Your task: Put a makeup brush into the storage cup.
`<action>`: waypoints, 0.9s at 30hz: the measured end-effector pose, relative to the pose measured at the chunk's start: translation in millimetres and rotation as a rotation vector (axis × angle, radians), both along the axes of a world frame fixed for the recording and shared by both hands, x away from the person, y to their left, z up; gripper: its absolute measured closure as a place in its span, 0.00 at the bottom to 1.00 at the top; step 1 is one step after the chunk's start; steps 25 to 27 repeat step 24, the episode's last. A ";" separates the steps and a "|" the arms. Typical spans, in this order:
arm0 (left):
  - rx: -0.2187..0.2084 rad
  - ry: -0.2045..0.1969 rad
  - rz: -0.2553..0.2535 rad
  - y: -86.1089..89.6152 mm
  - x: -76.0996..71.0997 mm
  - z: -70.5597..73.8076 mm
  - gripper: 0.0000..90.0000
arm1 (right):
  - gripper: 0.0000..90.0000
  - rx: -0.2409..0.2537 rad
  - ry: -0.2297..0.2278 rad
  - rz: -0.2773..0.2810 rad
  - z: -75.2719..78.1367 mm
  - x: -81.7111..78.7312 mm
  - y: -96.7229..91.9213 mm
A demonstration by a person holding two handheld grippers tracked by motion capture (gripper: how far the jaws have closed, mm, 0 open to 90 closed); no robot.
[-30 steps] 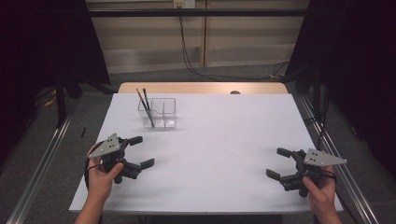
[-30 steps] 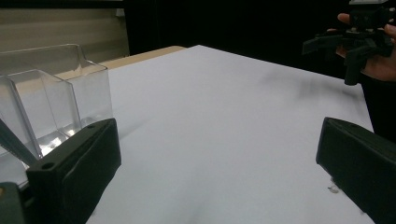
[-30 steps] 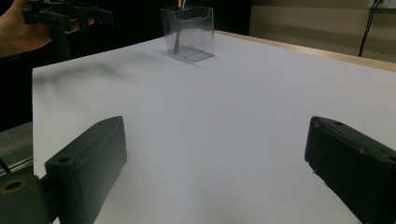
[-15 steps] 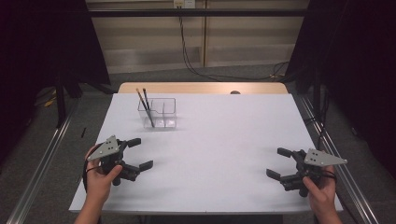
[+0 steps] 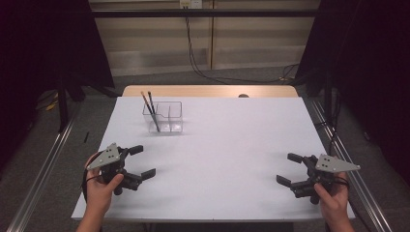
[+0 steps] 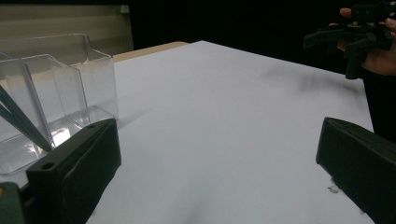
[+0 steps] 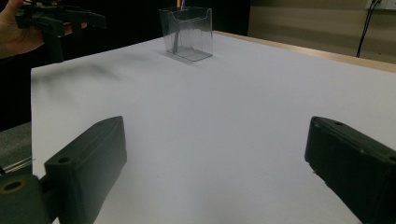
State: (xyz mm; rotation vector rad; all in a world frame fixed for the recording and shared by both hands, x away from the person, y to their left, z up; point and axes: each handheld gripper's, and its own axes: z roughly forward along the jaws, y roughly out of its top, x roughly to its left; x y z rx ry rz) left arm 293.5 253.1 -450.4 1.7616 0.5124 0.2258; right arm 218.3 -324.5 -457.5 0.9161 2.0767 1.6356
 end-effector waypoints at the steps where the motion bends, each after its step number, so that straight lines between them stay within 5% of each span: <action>1: -0.002 0.003 0.001 0.3 -0.3 -0.1 0.00 | 0.06 -0.001 0.000 -0.001 -0.1 0.0 -0.1; 27: -0.002 0.002 0.014 4.8 -1.9 -1.1 0.00 | 0.06 -0.004 -0.006 -0.011 0.3 -1.8 -3.9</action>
